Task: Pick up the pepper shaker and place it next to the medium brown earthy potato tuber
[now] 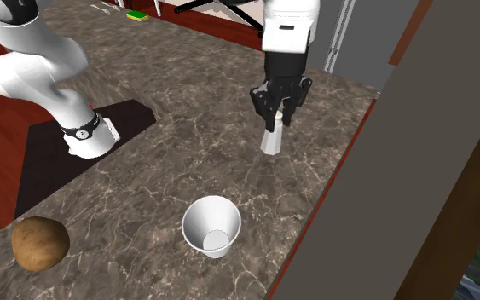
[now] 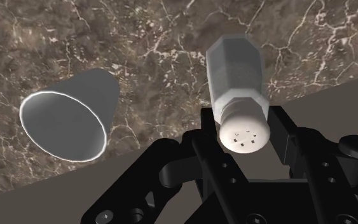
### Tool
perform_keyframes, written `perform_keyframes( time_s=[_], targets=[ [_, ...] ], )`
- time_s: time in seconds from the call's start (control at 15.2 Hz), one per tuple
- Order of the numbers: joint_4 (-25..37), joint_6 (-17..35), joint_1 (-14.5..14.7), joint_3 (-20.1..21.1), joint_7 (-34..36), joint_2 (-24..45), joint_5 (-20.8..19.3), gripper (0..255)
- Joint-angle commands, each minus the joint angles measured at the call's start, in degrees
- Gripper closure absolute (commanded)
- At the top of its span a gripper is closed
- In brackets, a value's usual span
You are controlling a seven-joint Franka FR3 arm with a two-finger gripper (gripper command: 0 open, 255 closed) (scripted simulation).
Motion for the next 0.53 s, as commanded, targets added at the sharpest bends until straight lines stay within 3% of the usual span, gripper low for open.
perform_keyframes(
  time_s=[0.0,0.46],
  targets=[
    [1.77,-1.53,0.27,0.00,-0.44,0.18,0.04,255],
    [8.56,-7.27,1.78,0.00,-1.64,0.99,-0.10,255]
  ],
)
